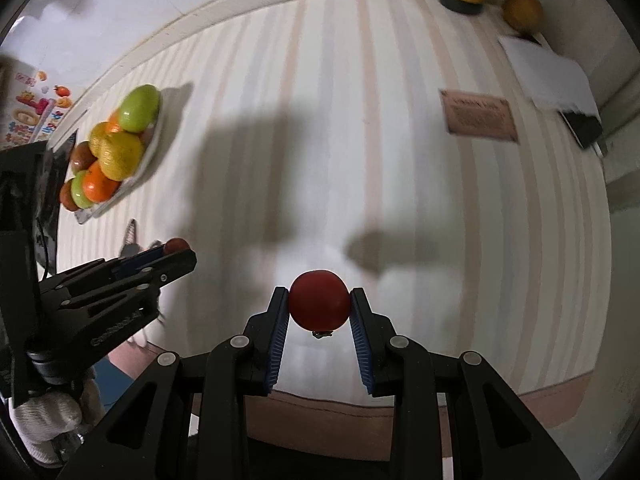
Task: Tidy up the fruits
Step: 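Lower both red tomatoes onto the plate and open both tools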
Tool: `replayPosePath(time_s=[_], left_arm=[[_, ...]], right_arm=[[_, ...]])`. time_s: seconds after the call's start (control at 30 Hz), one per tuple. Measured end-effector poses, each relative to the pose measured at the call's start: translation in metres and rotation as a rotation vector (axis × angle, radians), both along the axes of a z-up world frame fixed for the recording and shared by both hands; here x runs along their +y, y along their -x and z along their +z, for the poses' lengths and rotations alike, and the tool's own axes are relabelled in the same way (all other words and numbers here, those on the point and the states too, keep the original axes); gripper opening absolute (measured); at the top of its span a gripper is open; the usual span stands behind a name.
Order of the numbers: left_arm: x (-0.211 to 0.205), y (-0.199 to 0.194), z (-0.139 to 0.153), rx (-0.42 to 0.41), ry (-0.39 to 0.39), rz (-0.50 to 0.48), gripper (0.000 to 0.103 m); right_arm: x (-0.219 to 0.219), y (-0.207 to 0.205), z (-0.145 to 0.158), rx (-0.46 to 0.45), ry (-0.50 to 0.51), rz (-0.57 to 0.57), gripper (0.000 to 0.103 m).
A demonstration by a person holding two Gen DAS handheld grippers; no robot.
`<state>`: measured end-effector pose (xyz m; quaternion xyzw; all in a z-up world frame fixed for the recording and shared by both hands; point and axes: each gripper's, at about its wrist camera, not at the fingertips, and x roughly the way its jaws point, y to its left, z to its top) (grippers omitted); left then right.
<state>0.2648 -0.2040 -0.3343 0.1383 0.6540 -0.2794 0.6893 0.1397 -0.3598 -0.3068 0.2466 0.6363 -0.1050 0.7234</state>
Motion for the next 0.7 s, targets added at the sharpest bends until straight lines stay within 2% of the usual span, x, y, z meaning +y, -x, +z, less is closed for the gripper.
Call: replayPosePath(time_s=[0.17,0.33,0.53,0.7], left_arm=[[0.045,-0.023,0.035,-0.04,0.055,0.101,0.023],[0.113,-0.051,0.064,-0.066,0.104,0.257,0.023],[0.191,-0.095,0.069,-0.051,0.136,0.446,0.023],[0.237,-0.129,0.06,0.001,0.179,0.557,0.024]], right_arm=[[0.023,-0.028,0.01,-0.059,-0.03,0.054,0.033],[0.075,-0.077,0.013,-0.125,-0.101,0.151,0.033],[0.152,-0.144,0.002,-0.193,-0.265,0.226,0.033],[0.207,-0.186,-0.016,-0.214,-0.337,0.274,0.033]])
